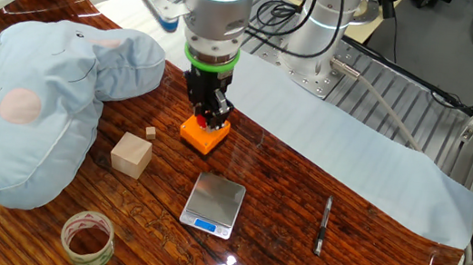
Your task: Remove the object from the scale
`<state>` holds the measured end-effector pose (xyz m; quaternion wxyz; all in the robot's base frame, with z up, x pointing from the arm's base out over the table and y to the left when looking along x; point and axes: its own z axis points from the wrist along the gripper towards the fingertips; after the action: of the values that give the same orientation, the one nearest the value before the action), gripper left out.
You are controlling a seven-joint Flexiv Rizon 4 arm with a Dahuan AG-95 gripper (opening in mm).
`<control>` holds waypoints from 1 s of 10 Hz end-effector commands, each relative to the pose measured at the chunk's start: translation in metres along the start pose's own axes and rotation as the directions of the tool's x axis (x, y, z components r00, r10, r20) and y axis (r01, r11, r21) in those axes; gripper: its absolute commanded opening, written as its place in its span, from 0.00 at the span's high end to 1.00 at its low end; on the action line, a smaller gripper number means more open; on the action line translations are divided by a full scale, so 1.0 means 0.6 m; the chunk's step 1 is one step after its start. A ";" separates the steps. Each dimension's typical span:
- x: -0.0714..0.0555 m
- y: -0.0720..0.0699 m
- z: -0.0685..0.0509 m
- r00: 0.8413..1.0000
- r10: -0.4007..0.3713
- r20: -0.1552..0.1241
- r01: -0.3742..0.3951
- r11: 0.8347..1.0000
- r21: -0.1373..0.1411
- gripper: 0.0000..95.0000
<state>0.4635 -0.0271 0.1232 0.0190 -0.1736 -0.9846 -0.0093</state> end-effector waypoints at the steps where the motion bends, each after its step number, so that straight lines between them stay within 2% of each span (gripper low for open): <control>1: 0.006 -0.017 -0.001 0.998 -0.055 0.002 0.055 0.998 -0.006 1.00; 3: 0.011 -0.031 0.017 0.995 -0.096 0.033 0.097 0.995 -0.019 1.00; 7: -0.023 -0.058 0.044 0.986 -0.160 0.051 0.161 0.987 -0.022 1.00; 10: -0.029 -0.064 0.048 0.983 -0.174 0.066 0.175 0.984 -0.021 1.00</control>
<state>0.4682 -0.0680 0.0908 -0.0158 -0.0860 -0.9960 -0.0202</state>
